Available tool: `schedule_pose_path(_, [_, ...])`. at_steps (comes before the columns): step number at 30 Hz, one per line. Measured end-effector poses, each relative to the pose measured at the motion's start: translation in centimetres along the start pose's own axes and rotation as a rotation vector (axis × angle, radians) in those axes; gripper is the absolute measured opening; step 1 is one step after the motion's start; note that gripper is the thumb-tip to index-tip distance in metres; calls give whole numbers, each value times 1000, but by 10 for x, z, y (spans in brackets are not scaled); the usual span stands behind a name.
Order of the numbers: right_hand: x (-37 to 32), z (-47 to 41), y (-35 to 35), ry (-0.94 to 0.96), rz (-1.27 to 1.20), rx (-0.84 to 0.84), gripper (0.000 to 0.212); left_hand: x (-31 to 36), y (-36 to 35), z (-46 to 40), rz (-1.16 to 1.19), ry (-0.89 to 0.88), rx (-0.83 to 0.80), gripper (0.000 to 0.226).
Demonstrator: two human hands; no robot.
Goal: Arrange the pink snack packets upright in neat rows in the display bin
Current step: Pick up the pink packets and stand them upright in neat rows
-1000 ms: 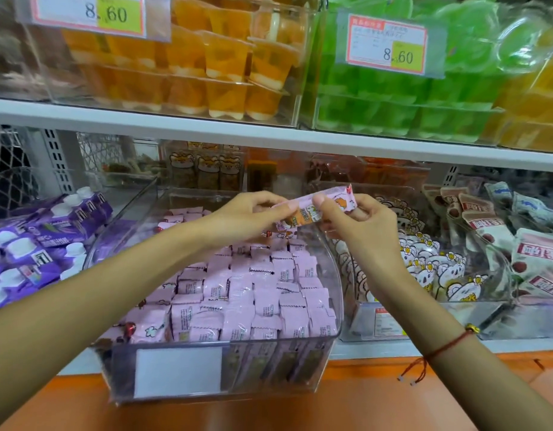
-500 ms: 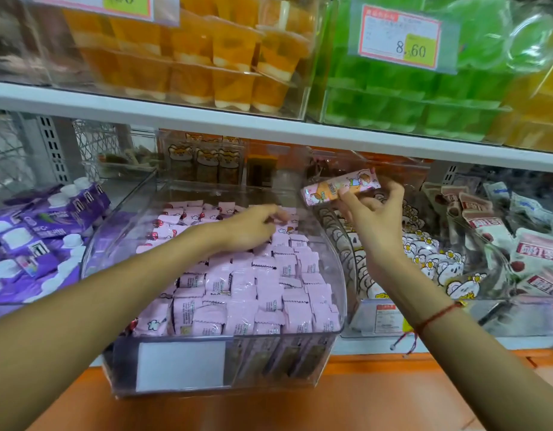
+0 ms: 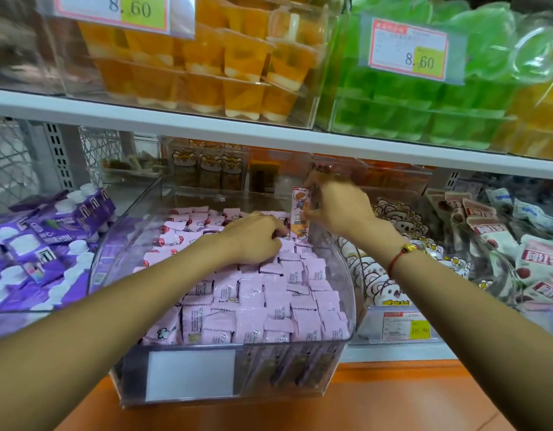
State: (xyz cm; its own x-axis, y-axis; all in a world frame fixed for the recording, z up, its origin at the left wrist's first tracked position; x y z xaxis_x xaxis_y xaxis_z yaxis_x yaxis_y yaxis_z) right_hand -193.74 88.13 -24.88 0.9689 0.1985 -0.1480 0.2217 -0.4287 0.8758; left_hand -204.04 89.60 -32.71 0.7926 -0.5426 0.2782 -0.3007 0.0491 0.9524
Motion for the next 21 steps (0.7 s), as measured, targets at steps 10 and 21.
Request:
schedule_pose_path(10, [14,-4,-33,-75,152,-313,31,0,8,1,-7,29,26,36])
schedule_pose_path(21, [26,68,3,-109,-346,46,34,21,2,-2,-66,-165,33,49])
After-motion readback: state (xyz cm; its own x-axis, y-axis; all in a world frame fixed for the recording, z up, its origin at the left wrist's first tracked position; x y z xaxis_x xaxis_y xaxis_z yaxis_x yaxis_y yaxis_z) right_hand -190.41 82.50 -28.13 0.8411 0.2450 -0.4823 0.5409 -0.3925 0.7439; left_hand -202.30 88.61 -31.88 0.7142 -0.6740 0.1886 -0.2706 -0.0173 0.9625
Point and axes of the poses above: each hand's wrist, its own z-axis away from the middle knuckle, its own y-axis out of the back of the hand, x = y × z, the point moved 9 cm from there along -z, towards the middle knuckle, and after that the axes turned 2 degrees about -z, right-handed, at the moved point
